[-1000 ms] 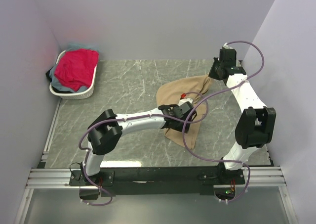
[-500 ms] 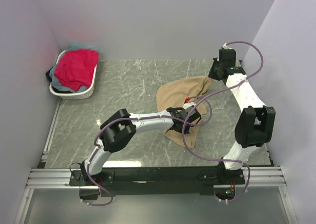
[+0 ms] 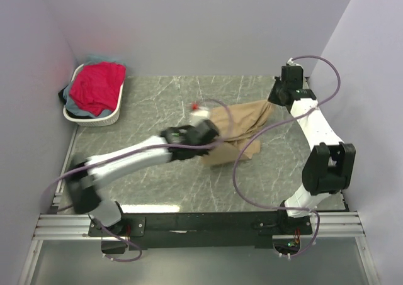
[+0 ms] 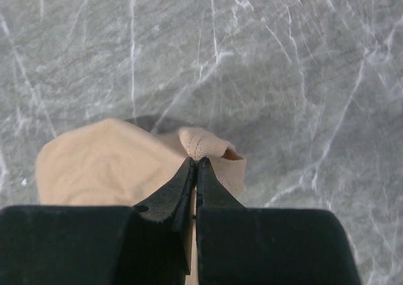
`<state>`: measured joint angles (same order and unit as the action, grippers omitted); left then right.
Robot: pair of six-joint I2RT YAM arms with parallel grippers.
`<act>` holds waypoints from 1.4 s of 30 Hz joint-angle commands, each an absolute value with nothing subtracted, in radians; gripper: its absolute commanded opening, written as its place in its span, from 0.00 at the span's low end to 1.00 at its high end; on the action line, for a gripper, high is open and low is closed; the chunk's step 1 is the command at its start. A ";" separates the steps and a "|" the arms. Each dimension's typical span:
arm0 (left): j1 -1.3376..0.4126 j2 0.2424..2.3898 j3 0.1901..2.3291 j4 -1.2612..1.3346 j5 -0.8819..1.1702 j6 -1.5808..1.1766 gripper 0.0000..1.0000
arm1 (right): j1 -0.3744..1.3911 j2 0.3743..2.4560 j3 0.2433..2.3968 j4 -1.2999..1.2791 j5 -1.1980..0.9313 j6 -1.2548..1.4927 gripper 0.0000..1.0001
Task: Fold and stack the t-shirts
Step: Flatten the tshirt out
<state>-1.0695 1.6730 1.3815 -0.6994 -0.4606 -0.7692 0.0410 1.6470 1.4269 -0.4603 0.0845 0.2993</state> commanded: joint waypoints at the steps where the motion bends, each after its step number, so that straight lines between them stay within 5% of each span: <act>1: -1.026 1.321 1.321 -0.891 -0.707 -0.883 0.01 | 0.034 1.423 1.375 -0.437 0.089 0.336 0.00; 9: -1.005 1.102 1.411 -1.296 -0.871 -1.087 0.01 | 0.038 1.056 1.204 -0.482 0.048 0.354 0.00; 15: -0.983 1.025 1.486 -1.370 -0.902 -1.086 0.07 | 0.040 0.839 1.210 -0.586 0.089 0.356 0.00; 19: -0.959 0.991 1.519 -1.371 -0.920 -1.055 0.02 | 0.041 0.776 1.198 -0.588 0.087 0.377 0.00; 32: -0.937 1.026 1.601 -1.370 -0.865 -0.910 0.20 | 0.041 0.753 1.262 -0.614 0.124 0.376 0.00; 36: -0.937 1.017 1.669 -1.368 -0.775 -0.836 0.03 | 0.041 0.698 1.305 -0.640 0.129 0.377 0.00; 42: -0.937 0.954 1.821 -1.370 -0.637 -0.753 0.01 | 0.041 0.655 1.406 -0.727 0.085 0.367 0.00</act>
<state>-0.9413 1.0309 1.7084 -1.3552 -0.7284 -0.8455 0.0414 0.6994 1.3067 -0.7048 0.1040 0.3737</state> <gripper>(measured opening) 0.016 0.018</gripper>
